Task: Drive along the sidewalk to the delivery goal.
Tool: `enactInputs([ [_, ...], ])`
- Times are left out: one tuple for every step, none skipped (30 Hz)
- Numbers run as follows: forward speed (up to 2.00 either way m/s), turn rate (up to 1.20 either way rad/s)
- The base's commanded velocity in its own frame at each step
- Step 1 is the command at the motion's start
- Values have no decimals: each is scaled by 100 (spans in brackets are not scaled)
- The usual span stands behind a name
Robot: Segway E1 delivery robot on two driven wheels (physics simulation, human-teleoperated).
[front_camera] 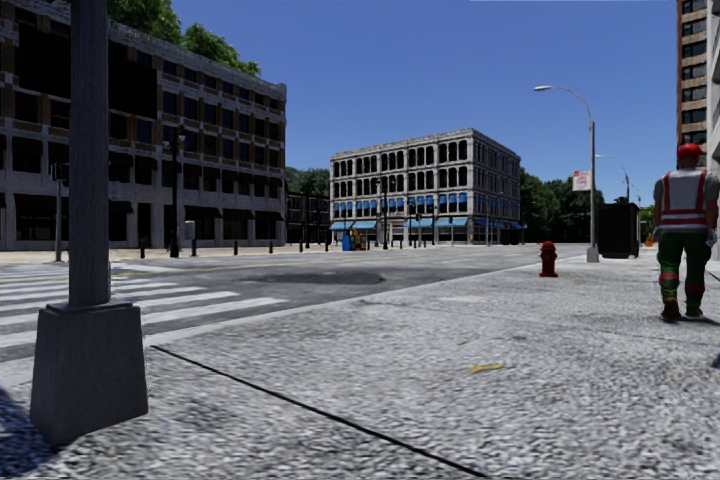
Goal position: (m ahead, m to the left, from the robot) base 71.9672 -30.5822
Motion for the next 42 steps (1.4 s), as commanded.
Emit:
enactInputs([
  [195,0],
  [187,0],
  [178,0],
  [176,12],
  [176,12],
  [176,22],
  [175,27],
  [175,27],
  [174,30],
  [173,30],
  [173,31],
  [173,31],
  [172,31],
  [172,31],
  [172,31],
  [172,31],
  [172,31],
  [172,32],
  [172,36],
  [172,36],
  [172,38],
  [172,39],
  [172,39],
  [172,39],
  [171,39],
  [170,40],
  [163,47],
  [163,47],
  [157,52],
  [153,55],
  [153,55],
  [152,57],
  [151,59],
  [151,61],
  [151,61],
  [151,63],
  [151,64],
  [151,65],
  [151,65],
  [151,65],
  [151,65],
  [151,65],
])
